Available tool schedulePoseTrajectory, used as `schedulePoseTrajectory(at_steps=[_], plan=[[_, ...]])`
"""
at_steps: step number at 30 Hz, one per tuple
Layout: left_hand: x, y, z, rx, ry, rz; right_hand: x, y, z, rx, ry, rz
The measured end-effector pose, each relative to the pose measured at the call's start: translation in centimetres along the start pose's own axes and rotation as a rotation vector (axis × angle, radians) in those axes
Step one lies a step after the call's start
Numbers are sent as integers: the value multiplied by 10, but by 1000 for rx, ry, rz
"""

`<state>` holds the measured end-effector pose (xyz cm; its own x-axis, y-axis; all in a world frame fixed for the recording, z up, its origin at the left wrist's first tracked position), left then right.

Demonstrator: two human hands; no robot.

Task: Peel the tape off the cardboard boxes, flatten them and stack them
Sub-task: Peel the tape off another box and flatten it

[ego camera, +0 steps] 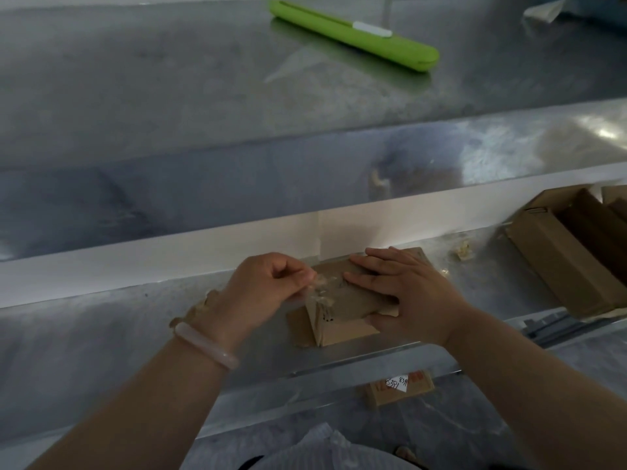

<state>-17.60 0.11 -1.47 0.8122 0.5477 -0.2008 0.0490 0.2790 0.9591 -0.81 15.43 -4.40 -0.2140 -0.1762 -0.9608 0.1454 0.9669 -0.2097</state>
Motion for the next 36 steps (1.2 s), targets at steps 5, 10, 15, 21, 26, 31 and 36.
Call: schedulePoseTrajectory(at_steps=[5,10,15,21,26,31,36], plan=[[3,-21,9,-188,79,284,-2,-4,1,15,12,3],[9,-29,4,-140,105,-64,-5,-4,0,59,-29,-37],[18,-37,5,-208,30,-57,-10,-14,-6,101,-95,-15],[13,-21,8,-15,142,-419,-10,-30,-5,211,-142,-65],[10,-5,18,202,150,-610,-11,-33,-4,225,-164,-94],[13,0,25,424,175,-767,-13,-38,-4,237,-179,-96],[14,-3,27,416,208,-729,-13,-39,-5,247,-184,-119]])
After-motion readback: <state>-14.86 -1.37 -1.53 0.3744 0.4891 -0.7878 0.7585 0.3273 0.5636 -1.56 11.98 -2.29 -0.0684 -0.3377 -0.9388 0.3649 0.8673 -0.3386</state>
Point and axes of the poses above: each hand's wrist, its own z-axis away from the middle knuckle, its own x-axis out of the palm, y = z × x, the point moved 4 cm from there along -z, towards the middle knuckle, and after that the axes turned 1 degree about -x, right-handed, at the moved point
